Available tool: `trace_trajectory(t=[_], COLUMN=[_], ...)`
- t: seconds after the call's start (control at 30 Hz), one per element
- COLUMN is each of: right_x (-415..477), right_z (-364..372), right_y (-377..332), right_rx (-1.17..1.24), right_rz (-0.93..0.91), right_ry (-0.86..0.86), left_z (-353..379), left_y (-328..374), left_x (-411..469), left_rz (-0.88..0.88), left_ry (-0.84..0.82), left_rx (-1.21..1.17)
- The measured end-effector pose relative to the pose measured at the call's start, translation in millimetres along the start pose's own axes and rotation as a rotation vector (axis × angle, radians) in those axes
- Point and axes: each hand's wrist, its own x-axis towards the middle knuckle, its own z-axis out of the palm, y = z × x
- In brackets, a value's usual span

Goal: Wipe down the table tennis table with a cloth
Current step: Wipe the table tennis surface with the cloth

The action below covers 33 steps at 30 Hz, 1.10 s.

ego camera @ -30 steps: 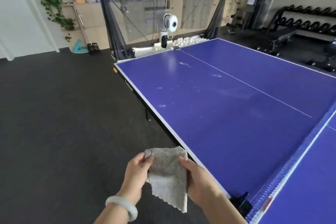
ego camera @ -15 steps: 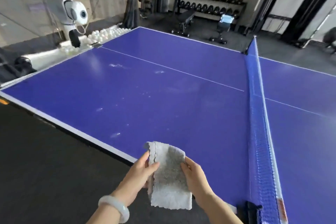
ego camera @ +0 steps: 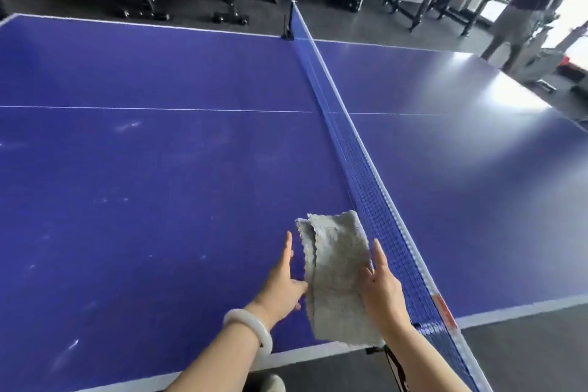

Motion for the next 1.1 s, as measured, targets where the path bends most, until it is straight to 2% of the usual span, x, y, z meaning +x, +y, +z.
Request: trace_trajectory(t=[0.03,0.1,0.2,0.3,0.4,0.53,0.7,0.8,0.9,1.0,1.1], right_x=[6.8,13.2,25.3,51.4,79.2,89.8,65.8,46.4,44.3,69.0,112.8], right_z=[2.5,15.4,43.7,66.3,81.7,99.2,88.4,76.3,80.5,91.7,100.0], right_y=[5.6,14.8,15.1,14.5,18.9,39.5,67.9,77.8,72.8,59.1,38.8], right_rx=[-0.139,-0.377,-0.505,-0.595,-0.622,-0.588,-0.528,-0.446,-0.51,-0.546,-0.544], right_rz=[0.073,0.096,-0.059,-0.217,-0.269,-0.243,-0.078,-0.017,-0.005,0.035,-0.002], right_ry=[-0.006,0.012,0.013,-0.018,-0.046,0.013,0.087,0.155,0.182,0.166,0.187], left_z=[-1.6,-7.6,-25.5,-37.8,-42.4,-51.7,-65.6,-71.2,-70.6,-71.1,-71.0], left_y=[-2.8,-14.5,-29.5,-41.1,-47.5,-45.0,-44.7,-53.4,-59.5,-58.4,-58.8], left_x=[7.2,18.0,33.3,50.6,72.6,108.1,143.2,146.8,148.6,149.6,150.0], left_rz=[-0.046,-0.086,-0.002,0.071,0.129,0.281,0.429,0.468,0.486,0.497,0.496], left_ry=[0.042,0.135,0.248,0.195,0.099,0.096,0.074,0.045,0.069,0.079,0.078], left_rx=[0.146,0.467,0.723,0.938,1.121,1.198,1.268,1.252,1.224,1.228,1.247])
